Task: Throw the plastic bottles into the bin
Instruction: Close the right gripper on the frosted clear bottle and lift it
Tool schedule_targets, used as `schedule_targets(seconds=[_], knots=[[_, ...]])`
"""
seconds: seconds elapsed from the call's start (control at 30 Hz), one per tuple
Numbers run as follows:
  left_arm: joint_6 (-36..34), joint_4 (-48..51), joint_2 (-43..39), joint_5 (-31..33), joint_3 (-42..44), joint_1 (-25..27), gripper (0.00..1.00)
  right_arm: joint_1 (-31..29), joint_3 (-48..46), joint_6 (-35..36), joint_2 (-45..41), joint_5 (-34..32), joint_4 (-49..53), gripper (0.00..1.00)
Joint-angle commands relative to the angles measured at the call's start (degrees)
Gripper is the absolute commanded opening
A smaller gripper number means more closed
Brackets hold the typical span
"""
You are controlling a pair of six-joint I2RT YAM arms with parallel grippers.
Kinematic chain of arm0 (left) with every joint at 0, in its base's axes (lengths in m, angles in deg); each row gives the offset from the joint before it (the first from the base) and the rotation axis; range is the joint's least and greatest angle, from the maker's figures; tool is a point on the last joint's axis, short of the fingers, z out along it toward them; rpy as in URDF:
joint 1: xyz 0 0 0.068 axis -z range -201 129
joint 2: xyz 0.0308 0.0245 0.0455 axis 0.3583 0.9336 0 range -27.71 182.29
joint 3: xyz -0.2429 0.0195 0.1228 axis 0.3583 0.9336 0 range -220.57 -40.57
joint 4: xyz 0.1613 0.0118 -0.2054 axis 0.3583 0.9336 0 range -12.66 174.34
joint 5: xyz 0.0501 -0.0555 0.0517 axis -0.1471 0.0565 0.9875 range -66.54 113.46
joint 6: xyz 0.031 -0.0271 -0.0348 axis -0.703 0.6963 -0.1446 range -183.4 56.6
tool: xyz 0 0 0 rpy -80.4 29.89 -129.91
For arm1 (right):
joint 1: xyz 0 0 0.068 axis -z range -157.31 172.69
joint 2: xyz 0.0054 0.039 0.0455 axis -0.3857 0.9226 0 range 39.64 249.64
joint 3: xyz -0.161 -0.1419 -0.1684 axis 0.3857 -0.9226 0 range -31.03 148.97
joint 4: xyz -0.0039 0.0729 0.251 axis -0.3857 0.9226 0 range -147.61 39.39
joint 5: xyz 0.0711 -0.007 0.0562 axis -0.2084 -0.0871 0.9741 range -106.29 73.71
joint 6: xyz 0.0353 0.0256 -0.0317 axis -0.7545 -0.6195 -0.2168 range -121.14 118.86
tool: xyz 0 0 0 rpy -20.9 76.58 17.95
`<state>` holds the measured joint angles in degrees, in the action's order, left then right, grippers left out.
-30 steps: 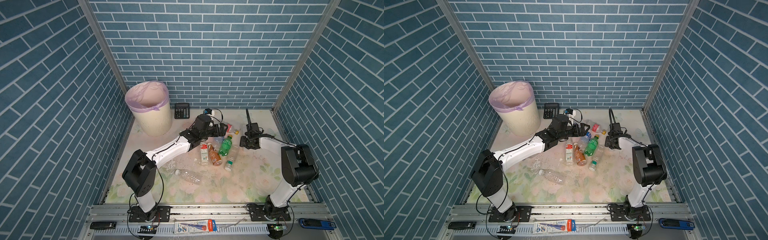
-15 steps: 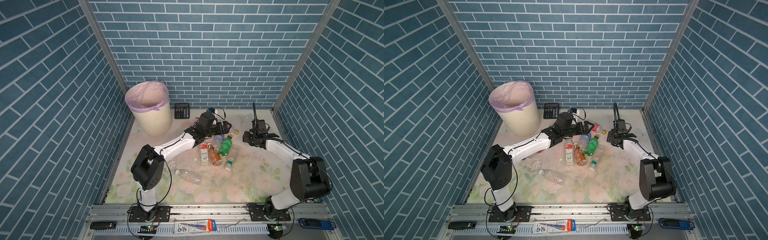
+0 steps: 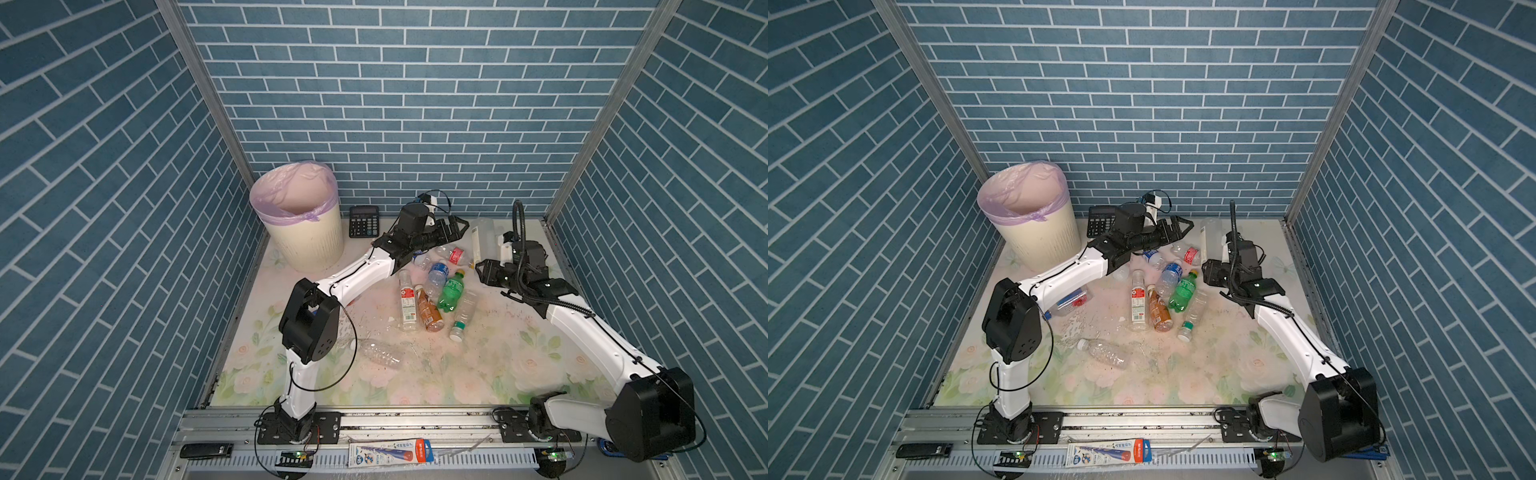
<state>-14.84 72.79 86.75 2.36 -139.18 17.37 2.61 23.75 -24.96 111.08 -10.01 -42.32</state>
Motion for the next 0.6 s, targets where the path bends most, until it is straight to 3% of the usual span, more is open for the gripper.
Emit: schedule_targets(seconds=[0.0,0.23,0.4,0.57], knots=[[1.00,-1.72,1.44,-2.93,-1.09,0.04,0.99,-3.26,-0.04,-1.62,-1.22,1.73,-1.61,0.43],[1.69,-3.61,0.02,-2.00,2.85,-0.70,0.99,-7.13,1.46,-3.82,-0.47,3.37,-4.25,0.42],[1.31,-3.97,-0.17,-2.19,3.85,-1.01,0.88,-8.79,2.24,-4.22,0.01,3.05,-4.77,0.42],[1.52,-4.60,0.53,-2.76,3.87,-1.10,0.84,-9.80,2.17,-4.48,0.19,2.67,-5.47,0.42]])
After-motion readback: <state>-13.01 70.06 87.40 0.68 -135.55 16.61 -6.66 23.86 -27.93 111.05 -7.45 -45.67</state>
